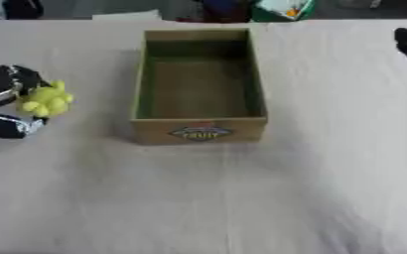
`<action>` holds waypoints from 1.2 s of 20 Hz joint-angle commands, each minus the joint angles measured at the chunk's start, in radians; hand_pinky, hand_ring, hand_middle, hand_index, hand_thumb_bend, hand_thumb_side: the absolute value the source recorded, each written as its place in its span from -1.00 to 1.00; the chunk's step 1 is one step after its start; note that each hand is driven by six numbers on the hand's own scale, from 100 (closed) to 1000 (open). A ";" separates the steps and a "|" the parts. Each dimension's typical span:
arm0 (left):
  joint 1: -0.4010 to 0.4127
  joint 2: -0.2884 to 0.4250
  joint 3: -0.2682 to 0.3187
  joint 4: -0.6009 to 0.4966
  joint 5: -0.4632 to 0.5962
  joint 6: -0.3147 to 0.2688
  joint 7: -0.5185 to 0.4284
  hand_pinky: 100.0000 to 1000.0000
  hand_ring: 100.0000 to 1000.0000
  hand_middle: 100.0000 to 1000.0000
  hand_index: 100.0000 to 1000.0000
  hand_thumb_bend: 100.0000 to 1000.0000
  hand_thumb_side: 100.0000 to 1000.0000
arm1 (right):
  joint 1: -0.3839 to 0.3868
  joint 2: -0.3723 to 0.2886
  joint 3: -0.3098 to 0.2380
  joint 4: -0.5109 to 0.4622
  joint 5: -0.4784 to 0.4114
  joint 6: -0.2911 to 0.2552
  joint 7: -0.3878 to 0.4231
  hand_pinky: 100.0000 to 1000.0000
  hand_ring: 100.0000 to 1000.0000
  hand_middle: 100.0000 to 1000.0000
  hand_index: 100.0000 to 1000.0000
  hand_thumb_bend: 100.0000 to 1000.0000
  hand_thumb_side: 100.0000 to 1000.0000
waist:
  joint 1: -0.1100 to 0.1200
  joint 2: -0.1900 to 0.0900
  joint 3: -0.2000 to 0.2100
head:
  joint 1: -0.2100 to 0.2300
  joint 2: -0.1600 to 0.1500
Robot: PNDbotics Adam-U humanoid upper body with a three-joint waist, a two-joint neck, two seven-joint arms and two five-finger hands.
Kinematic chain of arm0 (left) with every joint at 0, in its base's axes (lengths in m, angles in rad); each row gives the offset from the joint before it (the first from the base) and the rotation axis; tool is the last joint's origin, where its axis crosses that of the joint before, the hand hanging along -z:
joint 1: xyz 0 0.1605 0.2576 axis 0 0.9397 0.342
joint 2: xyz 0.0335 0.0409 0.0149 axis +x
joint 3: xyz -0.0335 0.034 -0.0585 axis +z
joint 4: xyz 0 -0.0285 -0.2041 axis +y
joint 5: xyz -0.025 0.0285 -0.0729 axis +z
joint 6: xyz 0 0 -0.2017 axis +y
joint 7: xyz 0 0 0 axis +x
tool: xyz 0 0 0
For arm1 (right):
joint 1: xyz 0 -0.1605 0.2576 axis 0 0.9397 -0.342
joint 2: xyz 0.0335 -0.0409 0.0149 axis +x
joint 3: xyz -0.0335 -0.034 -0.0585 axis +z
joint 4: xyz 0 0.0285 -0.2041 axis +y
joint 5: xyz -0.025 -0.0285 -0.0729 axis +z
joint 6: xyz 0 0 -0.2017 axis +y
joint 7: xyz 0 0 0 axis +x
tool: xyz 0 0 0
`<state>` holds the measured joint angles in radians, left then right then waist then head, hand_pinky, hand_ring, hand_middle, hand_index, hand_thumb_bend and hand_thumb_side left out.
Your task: Pick up objects on the table and place them in the box.
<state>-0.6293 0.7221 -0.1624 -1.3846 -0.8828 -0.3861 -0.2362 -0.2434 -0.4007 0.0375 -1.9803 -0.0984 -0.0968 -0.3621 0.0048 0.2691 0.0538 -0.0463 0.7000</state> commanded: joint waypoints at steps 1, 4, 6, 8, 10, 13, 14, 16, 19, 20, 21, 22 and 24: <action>-0.044 0.033 0.026 -0.041 -0.013 0.005 0.038 -0.67 -0.09 0.04 0.41 -1.00 -0.52 | -0.023 -0.028 -0.005 -0.020 -0.005 -0.011 0.003 0.73 0.58 0.11 0.66 -1.00 -0.02 | 0.000 -0.010 -0.004 | 0.008 -0.018; -0.100 0.018 0.042 -0.055 -0.032 0.009 0.066 -0.67 -0.10 0.02 0.40 -1.00 -0.53 | -0.047 -0.040 -0.002 -0.020 -0.012 -0.023 0.012 0.73 0.57 0.11 0.66 -1.00 0.01 | -0.003 -0.001 -0.016 | 0.017 -0.025; -0.151 -0.003 0.052 -0.054 -0.054 0.010 0.086 -0.68 -0.11 0.00 0.40 -1.00 -0.55 | -0.066 -0.045 0.001 -0.020 -0.021 -0.032 0.022 0.72 0.57 0.11 0.66 -1.00 0.03 | -0.005 0.005 -0.026 | 0.026 -0.030; -0.201 -0.031 0.056 -0.042 -0.088 0.010 0.106 -0.68 -0.12 0.00 0.40 -1.00 -0.55 | -0.086 -0.047 0.005 -0.020 -0.031 -0.039 0.033 0.72 0.57 0.12 0.65 -1.00 0.04 | -0.006 0.010 -0.041 | 0.038 -0.037; -0.243 -0.063 0.059 -0.021 -0.121 0.009 0.120 -0.68 -0.12 0.00 0.40 -1.00 -0.54 | -0.104 -0.046 0.008 -0.020 -0.041 -0.045 0.044 0.72 0.56 0.12 0.65 -1.00 0.06 | -0.007 0.014 -0.059 | 0.047 -0.042; -0.299 -0.119 0.071 0.025 -0.165 0.011 0.129 -0.70 -0.14 -0.02 0.39 -1.00 -0.54 | -0.127 -0.044 0.012 -0.020 -0.055 -0.053 0.060 0.72 0.56 0.12 0.65 -1.00 0.07 | -0.011 0.021 -0.083 | 0.058 -0.046; -0.314 -0.134 0.073 0.040 -0.182 0.010 0.132 -0.70 -0.14 -0.02 0.39 -1.00 -0.54 | -0.137 -0.042 0.015 -0.020 -0.061 -0.055 0.066 0.72 0.56 0.12 0.65 -1.00 0.08 | -0.011 0.024 -0.093 | 0.065 -0.049; -0.332 -0.155 0.075 0.063 -0.211 0.004 0.143 -0.70 -0.14 -0.02 0.38 -1.00 -0.54 | -0.161 -0.038 0.023 -0.020 -0.073 -0.057 0.080 0.71 0.56 0.12 0.65 -1.00 0.09 | -0.011 0.030 -0.114 | 0.085 -0.055; -0.348 -0.171 0.085 0.096 -0.261 0.011 0.160 -0.70 -0.14 -0.02 0.38 -1.00 -0.55 | -0.202 -0.030 0.039 -0.020 -0.097 -0.057 0.108 0.71 0.56 0.12 0.65 -1.00 0.10 | -0.009 0.039 -0.148 | 0.117 -0.066; -0.354 -0.177 0.089 0.108 -0.275 0.015 0.166 -0.69 -0.14 -0.02 0.38 -1.00 -0.55 | -0.217 -0.026 0.046 -0.020 -0.106 -0.056 0.120 0.71 0.56 0.12 0.65 -1.00 0.10 | -0.009 0.043 -0.160 | 0.130 -0.069; -0.360 -0.181 0.092 0.121 -0.289 0.019 0.173 -0.69 -0.13 -0.02 0.38 -1.00 -0.55 | -0.230 -0.022 0.053 -0.020 -0.114 -0.054 0.131 0.71 0.56 0.12 0.65 -1.00 0.09 | -0.008 0.046 -0.172 | 0.142 -0.072; -0.368 -0.187 0.095 0.135 -0.305 0.022 0.179 -0.69 -0.13 -0.02 0.38 -1.00 -0.55 | -0.242 -0.016 0.060 -0.020 -0.123 -0.052 0.142 0.71 0.56 0.12 0.65 -1.00 0.09 | -0.008 0.051 -0.185 | 0.155 -0.076; -0.386 -0.199 0.102 0.166 -0.331 0.028 0.185 -0.68 -0.13 -0.02 0.38 -1.00 -0.56 | -0.263 -0.003 0.071 -0.020 -0.137 -0.047 0.161 0.72 0.56 0.12 0.65 -1.00 0.06 | -0.006 0.059 -0.209 | 0.178 -0.083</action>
<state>-0.9900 0.5145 -0.0767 -1.2229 -1.1955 -0.3614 -0.0606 -0.4917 -0.3986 0.1061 -1.9803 -0.2211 -0.1447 -0.2148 -0.0017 0.3492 -0.1601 0.1163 0.6307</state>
